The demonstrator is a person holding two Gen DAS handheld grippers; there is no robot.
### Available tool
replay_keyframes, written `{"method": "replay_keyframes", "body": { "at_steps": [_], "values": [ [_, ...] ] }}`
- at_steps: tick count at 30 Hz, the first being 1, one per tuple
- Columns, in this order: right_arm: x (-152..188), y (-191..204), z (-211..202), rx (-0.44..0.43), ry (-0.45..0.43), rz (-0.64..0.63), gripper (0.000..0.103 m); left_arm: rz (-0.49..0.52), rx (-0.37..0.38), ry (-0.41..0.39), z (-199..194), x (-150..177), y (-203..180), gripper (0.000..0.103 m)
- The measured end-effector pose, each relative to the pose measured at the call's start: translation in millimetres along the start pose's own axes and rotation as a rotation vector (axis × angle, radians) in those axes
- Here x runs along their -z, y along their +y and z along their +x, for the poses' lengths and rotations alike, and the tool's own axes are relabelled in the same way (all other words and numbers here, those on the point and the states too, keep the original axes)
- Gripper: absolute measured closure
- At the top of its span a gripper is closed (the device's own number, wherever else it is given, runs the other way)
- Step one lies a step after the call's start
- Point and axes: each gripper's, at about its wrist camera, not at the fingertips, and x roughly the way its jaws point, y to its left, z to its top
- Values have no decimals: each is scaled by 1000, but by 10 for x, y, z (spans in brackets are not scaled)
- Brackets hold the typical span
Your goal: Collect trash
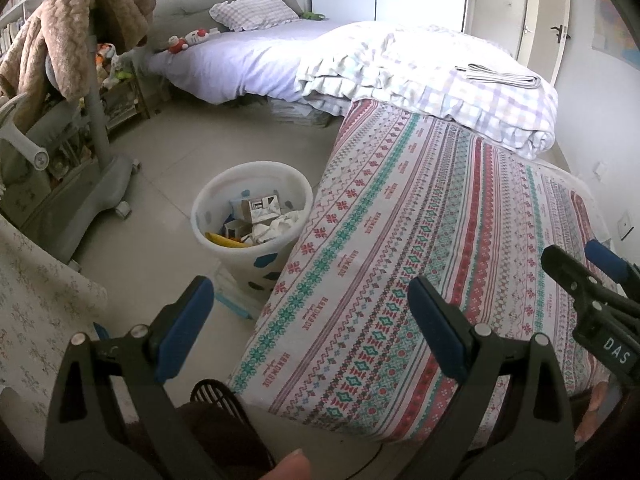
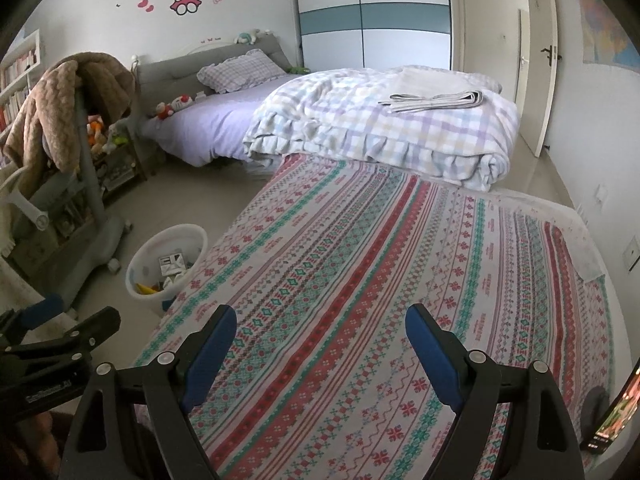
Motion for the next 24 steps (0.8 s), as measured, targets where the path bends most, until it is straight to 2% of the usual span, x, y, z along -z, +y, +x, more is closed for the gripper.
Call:
{"method": "replay_keyframes", "body": {
  "at_steps": [24],
  "values": [
    [35,9,61,-17,27,13,15,-2,11,12,15,-2,5,6]
  ]
}}
